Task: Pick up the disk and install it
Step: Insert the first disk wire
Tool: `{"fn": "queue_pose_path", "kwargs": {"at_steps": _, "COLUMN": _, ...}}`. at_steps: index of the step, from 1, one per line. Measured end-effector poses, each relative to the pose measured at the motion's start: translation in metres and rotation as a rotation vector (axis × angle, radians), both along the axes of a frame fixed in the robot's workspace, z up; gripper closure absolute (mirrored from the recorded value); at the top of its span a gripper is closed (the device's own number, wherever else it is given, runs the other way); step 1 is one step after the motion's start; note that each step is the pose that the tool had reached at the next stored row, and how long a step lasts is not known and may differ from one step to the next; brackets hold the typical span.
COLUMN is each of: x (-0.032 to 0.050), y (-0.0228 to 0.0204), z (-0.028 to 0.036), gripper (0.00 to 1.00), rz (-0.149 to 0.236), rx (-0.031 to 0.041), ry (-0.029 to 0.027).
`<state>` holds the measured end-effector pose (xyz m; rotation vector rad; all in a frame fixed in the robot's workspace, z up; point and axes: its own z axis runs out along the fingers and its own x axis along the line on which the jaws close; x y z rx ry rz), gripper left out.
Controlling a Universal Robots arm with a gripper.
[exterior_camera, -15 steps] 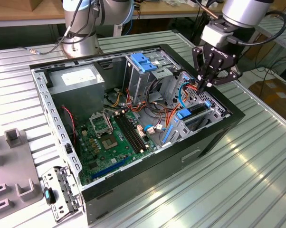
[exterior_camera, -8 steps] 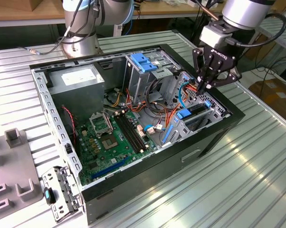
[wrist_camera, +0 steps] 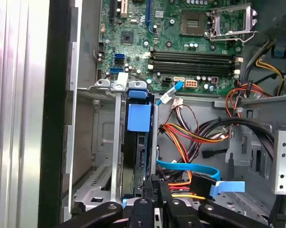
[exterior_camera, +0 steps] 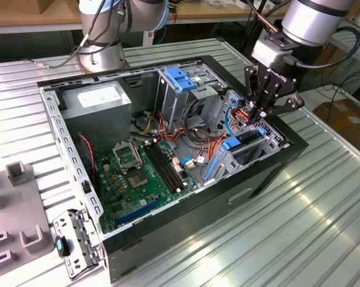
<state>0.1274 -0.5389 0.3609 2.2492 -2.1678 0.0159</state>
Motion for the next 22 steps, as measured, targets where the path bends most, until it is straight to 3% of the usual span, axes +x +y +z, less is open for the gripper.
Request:
{"fn": "queue_pose_path", "kwargs": {"at_steps": 9, "x": -0.0006, "y": -0.0067, "z": -0.0029, "gripper": 0.83, "rz": -0.013, "rx": 0.0012, "ry": -0.0002}}
{"fn": "queue_pose_path", "kwargs": {"at_steps": 22, "x": -0.0021, "y": -0.0076, "z": -0.0045, "gripper": 0.83, "rz": -0.019, "rx": 0.0012, "ry": -0.0002}}
